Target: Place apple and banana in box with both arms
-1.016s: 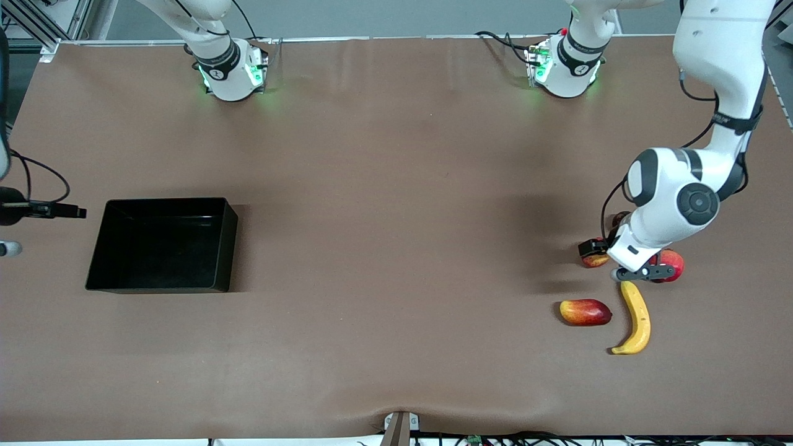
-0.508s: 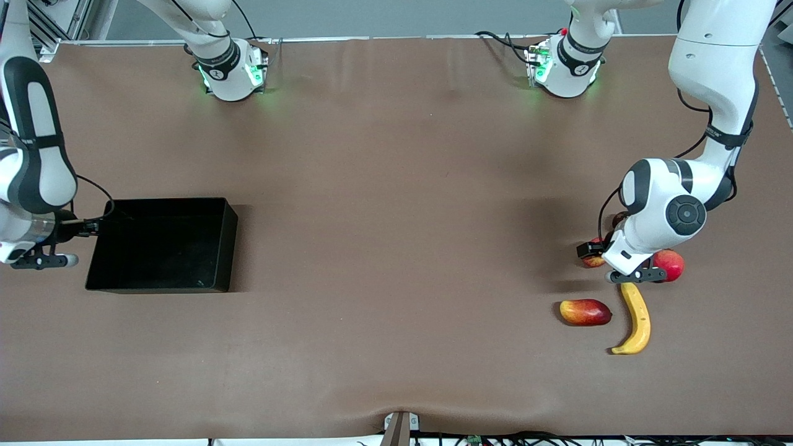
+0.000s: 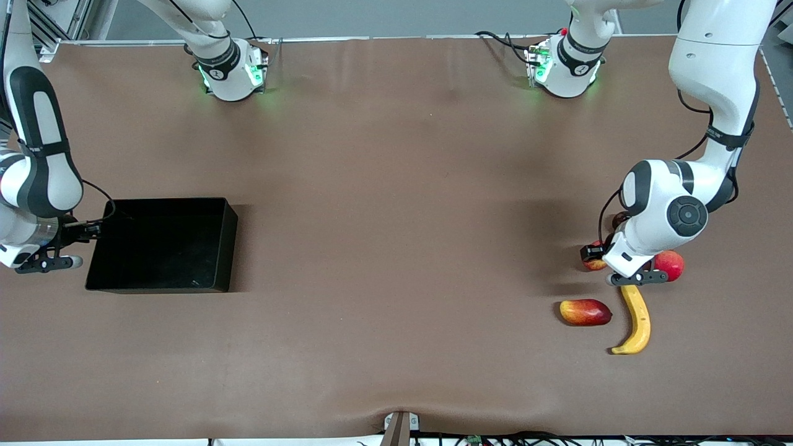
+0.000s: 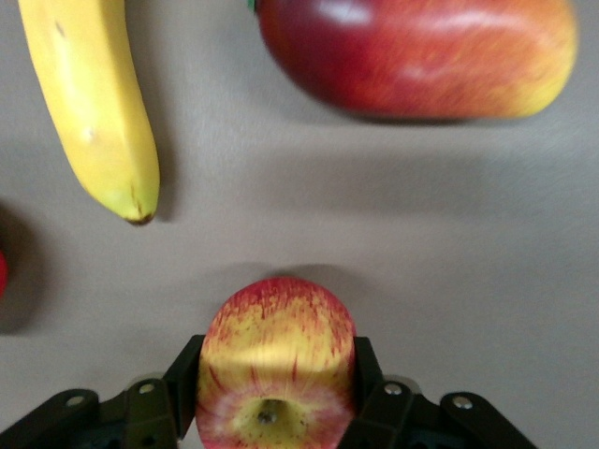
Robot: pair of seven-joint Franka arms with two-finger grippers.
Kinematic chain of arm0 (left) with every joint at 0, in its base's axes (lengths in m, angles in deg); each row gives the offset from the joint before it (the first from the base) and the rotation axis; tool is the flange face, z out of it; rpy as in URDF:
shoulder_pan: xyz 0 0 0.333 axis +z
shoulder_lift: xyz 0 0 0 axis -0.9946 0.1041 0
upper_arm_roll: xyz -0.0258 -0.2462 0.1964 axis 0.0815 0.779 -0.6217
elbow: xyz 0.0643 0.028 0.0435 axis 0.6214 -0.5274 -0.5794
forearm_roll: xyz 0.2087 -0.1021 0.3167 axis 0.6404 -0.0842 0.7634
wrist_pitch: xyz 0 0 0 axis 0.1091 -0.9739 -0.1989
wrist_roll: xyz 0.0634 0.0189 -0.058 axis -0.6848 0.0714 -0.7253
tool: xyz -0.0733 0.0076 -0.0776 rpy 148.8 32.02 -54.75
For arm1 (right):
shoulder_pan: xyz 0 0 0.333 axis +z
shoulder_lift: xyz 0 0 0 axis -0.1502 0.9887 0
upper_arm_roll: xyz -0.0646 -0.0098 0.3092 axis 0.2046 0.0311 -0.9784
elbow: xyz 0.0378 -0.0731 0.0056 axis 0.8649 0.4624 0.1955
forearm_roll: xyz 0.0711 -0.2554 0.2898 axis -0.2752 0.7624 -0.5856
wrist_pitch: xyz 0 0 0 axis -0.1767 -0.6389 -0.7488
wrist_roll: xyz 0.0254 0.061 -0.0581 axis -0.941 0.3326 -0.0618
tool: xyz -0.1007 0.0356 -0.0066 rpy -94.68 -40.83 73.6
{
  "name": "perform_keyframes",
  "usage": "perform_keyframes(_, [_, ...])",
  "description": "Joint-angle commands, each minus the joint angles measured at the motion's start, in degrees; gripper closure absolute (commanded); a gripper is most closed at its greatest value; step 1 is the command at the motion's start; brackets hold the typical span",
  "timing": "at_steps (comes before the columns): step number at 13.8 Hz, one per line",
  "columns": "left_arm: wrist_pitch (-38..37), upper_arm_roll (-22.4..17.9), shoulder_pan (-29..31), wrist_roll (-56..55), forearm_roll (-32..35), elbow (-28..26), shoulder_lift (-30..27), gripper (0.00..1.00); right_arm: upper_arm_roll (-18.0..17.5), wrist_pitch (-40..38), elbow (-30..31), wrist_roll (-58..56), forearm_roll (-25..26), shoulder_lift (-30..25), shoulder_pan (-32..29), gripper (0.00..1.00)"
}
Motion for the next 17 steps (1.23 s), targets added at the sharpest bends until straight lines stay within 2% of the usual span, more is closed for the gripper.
perform_keyframes(1, [-4.9, 0.4, -0.4, 0.1, 1.0, 1.1, -3.9, 1.0, -0.7, 0.6, -0.2, -0.5, 0.7, 2.8, -1.9, 0.82])
perform_keyframes(2, [-7.3, 0.4, -1.2, 0.2, 1.0, 1.9, -5.1, 1.0, -0.7, 0.0, -0.3, -0.5, 0.7, 3.0, -1.9, 1.0])
perform_keyframes(5, [-12.7, 0.9, -2.6, 0.0, 1.0, 3.8, -8.1, 1.0, -0.7, -3.4, -1.8, 0.1, 0.7, 2.7, -1.1, 1.0])
perform_keyframes(8, [-15.7, 4.3, -2.6, -2.2, 0.8, 6.3, -9.9, 1.0, -0.7, -8.6, -5.6, 0.1, 0.6, 2.5, -0.8, 1.0])
perform_keyframes(11, [-20.9, 8.1, -2.7, -7.1, 0.9, 10.3, -9.9, 1.0, -1.7, -19.3, -12.5, 0.2, -0.4, 2.0, -0.1, 1.0])
perform_keyframes(14, [-21.7, 11.2, -2.7, -11.0, 0.9, 12.4, -9.9, 1.0, -2.1, -30.5, -18.7, 0.3, -0.8, 1.3, 3.4, 1.0])
perform_keyframes(17, [-22.9, 12.6, -2.9, -12.9, 0.9, 14.8, -9.7, 1.0, -2.1, -37.6, -18.6, 8.4, -5.8, -1.8, 9.2, 1.0])
